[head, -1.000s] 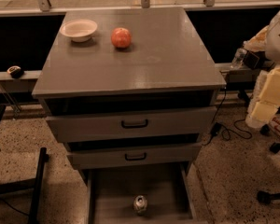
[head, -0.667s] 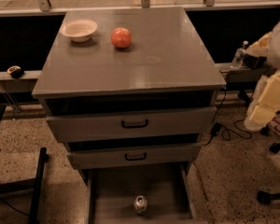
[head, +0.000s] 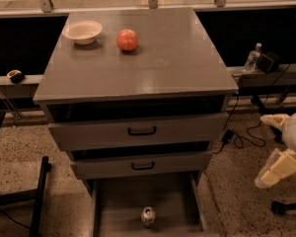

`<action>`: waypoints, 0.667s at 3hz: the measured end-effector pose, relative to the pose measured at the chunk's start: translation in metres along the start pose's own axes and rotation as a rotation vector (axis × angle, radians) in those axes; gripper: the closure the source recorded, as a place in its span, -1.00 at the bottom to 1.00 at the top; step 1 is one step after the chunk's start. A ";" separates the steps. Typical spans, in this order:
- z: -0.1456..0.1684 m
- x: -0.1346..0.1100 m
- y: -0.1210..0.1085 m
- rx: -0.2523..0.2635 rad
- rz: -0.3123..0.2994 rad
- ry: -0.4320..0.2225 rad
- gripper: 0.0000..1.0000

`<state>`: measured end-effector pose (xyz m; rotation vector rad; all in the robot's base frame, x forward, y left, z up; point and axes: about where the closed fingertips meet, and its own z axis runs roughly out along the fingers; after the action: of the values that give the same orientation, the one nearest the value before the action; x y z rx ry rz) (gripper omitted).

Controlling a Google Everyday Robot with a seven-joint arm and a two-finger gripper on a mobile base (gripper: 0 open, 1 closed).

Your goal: Pick 7up can from bottom drawer and place on counter

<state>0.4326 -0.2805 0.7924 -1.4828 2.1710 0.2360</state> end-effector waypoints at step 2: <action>0.048 0.003 0.004 -0.079 -0.023 -0.123 -1.00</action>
Offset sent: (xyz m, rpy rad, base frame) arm 0.0237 0.0249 -0.0919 0.2432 0.0661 0.1394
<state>0.4424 -0.2616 0.7489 -1.4948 2.0671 0.3986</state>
